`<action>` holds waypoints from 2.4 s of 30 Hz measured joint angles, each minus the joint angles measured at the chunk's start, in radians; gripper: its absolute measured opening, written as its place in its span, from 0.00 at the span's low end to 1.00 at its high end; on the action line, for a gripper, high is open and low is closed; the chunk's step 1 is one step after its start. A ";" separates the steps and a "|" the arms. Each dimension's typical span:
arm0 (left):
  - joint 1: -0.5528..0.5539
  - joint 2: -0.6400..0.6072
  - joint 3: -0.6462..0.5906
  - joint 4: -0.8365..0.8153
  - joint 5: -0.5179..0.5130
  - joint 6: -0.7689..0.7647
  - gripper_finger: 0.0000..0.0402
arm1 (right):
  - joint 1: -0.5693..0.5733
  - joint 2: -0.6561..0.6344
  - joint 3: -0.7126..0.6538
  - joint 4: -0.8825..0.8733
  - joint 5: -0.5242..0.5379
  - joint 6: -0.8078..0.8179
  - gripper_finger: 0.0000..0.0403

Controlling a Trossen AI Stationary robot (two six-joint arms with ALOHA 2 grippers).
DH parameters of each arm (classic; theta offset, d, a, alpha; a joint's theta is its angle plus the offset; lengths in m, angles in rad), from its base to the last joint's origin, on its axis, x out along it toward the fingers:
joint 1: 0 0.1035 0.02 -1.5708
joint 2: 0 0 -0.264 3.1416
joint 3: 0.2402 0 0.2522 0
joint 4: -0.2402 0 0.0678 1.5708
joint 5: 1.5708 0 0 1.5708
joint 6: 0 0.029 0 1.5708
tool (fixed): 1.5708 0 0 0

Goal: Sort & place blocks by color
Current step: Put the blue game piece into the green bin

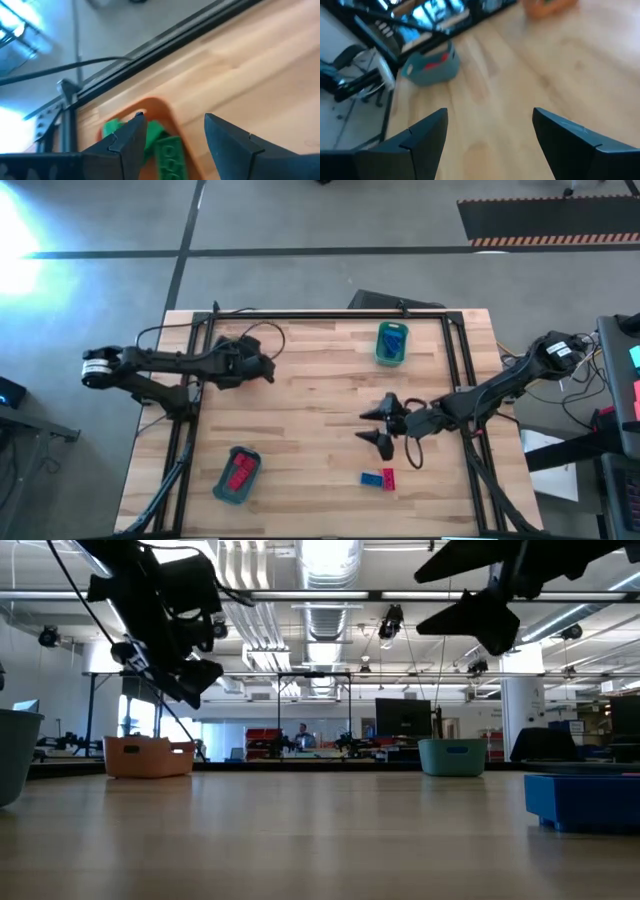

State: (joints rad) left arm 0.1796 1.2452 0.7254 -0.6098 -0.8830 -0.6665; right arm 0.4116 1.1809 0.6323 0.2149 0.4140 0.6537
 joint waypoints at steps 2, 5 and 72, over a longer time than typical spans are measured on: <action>-0.053 0.000 0.012 0.000 0.000 0.000 0.46 | 0.010 0.000 0.000 -0.037 -0.029 0.052 0.69; -0.134 -0.001 0.034 0.004 0.000 0.000 0.46 | 0.027 0.000 0.000 -0.093 -0.030 0.121 0.69; -0.431 -0.011 0.087 0.400 -0.013 0.311 0.46 | 0.221 0.731 0.867 -1.127 -0.154 0.140 0.29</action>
State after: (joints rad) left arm -0.2512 1.2339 0.8120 -0.2094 -0.8962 -0.3553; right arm 0.6322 1.9119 1.4996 -0.9126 0.2600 0.7942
